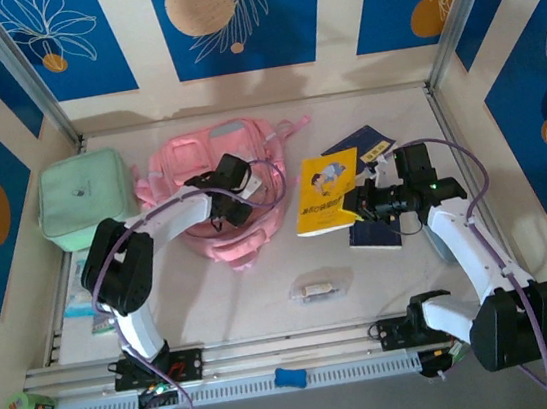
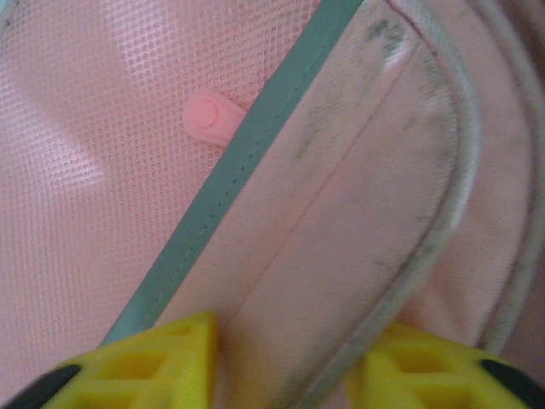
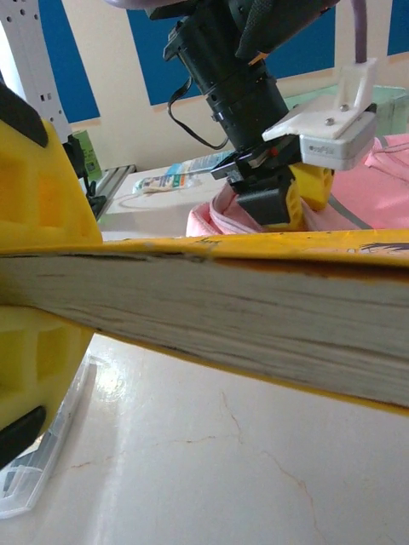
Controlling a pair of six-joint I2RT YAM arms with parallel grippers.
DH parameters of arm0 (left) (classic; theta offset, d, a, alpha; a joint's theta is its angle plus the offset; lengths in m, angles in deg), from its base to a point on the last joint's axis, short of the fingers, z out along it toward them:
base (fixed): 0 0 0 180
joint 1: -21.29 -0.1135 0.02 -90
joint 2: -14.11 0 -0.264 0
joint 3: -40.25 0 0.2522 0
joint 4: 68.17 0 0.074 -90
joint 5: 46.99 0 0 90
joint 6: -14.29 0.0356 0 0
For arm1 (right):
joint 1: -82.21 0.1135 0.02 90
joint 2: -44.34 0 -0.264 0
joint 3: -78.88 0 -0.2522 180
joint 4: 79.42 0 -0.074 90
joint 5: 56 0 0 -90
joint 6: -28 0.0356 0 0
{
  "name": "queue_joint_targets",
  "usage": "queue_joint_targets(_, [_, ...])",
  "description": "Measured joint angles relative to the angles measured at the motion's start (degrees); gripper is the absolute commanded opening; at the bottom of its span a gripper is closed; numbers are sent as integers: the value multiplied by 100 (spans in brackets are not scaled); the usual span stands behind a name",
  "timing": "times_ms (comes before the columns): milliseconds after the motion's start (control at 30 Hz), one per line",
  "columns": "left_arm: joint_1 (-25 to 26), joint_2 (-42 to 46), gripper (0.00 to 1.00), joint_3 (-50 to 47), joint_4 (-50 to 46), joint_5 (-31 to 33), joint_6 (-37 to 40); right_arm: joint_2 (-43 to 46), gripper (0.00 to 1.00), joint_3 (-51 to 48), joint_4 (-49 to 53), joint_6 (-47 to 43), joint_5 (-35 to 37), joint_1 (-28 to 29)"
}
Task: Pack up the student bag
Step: Open the student bag at the top-center of the table, then place the book in the student bag.
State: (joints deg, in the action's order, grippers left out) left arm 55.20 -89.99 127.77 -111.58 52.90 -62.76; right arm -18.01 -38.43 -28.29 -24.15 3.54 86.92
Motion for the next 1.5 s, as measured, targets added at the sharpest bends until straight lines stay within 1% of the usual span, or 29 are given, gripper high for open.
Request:
queue_joint_targets(100, [-4, -13, 17, 170, -24, -39, 85, 22, 0, -2, 2, -37, -20, -87])
queue_joint_targets(167, [-4, -13, 11, 262, -72, -52, 107, 55, 0, -26, 4, -42, -46, -166])
queue_joint_targets(233, [2, 7, 8, 304, -111, -61, 131, 70, 0, -42, 20, -42, -90, -240])
queue_joint_targets(333, [52, 79, 0, 369, -210, -57, 129, 74, 0, -42, 85, -111, -146, -343])
queue_joint_targets(567, [166, 345, 0, 911, -612, 22, 37, 107, 0, -42, 304, -278, -280, -544])
queue_joint_targets(700, [186, 560, 0, 1255, -839, 24, -129, 105, 0, -39, 426, -363, -435, -549])
queue_joint_targets(800, [184, 577, 0, 1687, -1128, 68, -264, 61, 0, -7, 476, -409, -557, -463])
queue_joint_targets(933, [184, 612, 0, 2031, -1331, 79, -428, -68, 0, 17, 310, -326, -595, -48])
queue_joint_targets(1067, [184, 752, 0, 2026, -1344, 63, -544, -326, 0, -22, -280, 44, -540, 767])
queue_joint_targets(1167, [184, 929, 0, 1908, -1257, 66, -634, -684, 0, -20, -800, 306, -267, 1440])
queue_joint_targets(1300, [184, 1314, 0, 1523, -1060, 15, -743, -1510, 0, 68, -1593, 750, 94, 2170])
queue_joint_targets(1400, [179, 1480, 0, 1399, -975, -94, -846, -2247, 0, 304, -2232, 1051, 457, 2555])
queue_joint_targets(1500, [179, 1556, 0, 1338, -935, -179, -885, -2973, 0, 695, -2787, 1272, 785, 2813])
